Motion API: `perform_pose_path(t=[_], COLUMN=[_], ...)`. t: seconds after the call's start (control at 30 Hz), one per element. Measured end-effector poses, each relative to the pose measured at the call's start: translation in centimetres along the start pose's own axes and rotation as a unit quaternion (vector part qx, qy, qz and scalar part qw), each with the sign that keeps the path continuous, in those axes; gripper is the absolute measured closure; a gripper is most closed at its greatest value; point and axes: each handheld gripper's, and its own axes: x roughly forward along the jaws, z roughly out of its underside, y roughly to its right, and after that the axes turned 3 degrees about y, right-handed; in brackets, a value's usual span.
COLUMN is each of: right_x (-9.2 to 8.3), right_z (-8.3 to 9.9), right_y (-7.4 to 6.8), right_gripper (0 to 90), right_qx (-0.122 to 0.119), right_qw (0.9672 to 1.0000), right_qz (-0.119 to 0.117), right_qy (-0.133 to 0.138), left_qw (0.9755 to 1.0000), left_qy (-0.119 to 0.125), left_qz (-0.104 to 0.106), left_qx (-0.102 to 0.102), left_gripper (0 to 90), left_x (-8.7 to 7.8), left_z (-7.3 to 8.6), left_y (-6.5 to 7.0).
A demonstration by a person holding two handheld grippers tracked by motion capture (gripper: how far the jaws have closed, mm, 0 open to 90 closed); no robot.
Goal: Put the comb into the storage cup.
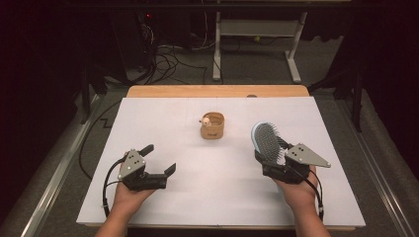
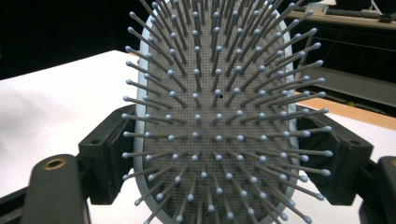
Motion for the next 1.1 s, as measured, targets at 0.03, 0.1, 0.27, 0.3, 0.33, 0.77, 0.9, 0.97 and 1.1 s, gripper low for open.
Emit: perform_pose_path(t=[0.03, 0.1, 0.27, 0.3, 0.33, 0.77, 0.9, 0.97, 1.1], right_x=[0.0, -0.1, -0.1, 0.0, 0.0, 0.0, 0.2, 0.2, 0.3], right_z=[0.0, 0.0, 0.0, 0.0, 0.0, 0.1, 0.1, 0.2, 0.2], right_y=[0.1, 0.3, 0.2, 0.2, 0.1, -0.2, -0.3, -0.3, -0.5], right_gripper=[20.6, 20.5, 20.5, 20.6, 20.6, 20.5, 20.5, 20.5, 20.6], right_qx=[0.002, 0.004, 0.002, 0.001, -0.002, -0.008, -0.007, -0.01, -0.014], right_qw=[1.0, 1.0, 1.0, 1.0, 1.0, 0.9999, 1.0, 0.9999, 0.9998], right_qz=[0.002, 0.003, 0.005, 0.004, 0.005, 0.007, 0.007, 0.008, 0.01], right_qy=[0.0, 0.002, 0.002, 0.001, 0.0, -0.001, -0.001, -0.004, -0.004], left_qw=[1.0, 1.0, 0.9999, 0.9998, 0.9998, 0.9984, 0.9984, 0.9983, 0.9979], left_qy=[0.001, 0.004, 0.007, 0.009, 0.01, 0.024, 0.019, 0.015, -0.002], left_qz=[0.003, 0.006, 0.014, 0.016, 0.017, 0.034, 0.043, 0.049, 0.059], left_qx=[0.001, 0.002, 0.001, -0.001, -0.003, -0.038, -0.033, -0.029, -0.027], left_gripper=[1.2, 0.5, 0.0, 0.0, 0.0, 0.1, 0.6, 1.6, 1.7], left_x=[0.2, 0.5, 1.9, 2.2, 2.3, 5.3, 6.2, 6.5, 6.9], left_z=[-0.2, -0.3, -0.8, -0.9, -0.9, -1.8, -1.9, -1.7, -1.4], left_y=[0.1, 0.2, 0.2, 0.1, 0.1, -0.1, 0.6, 1.0, 1.6])
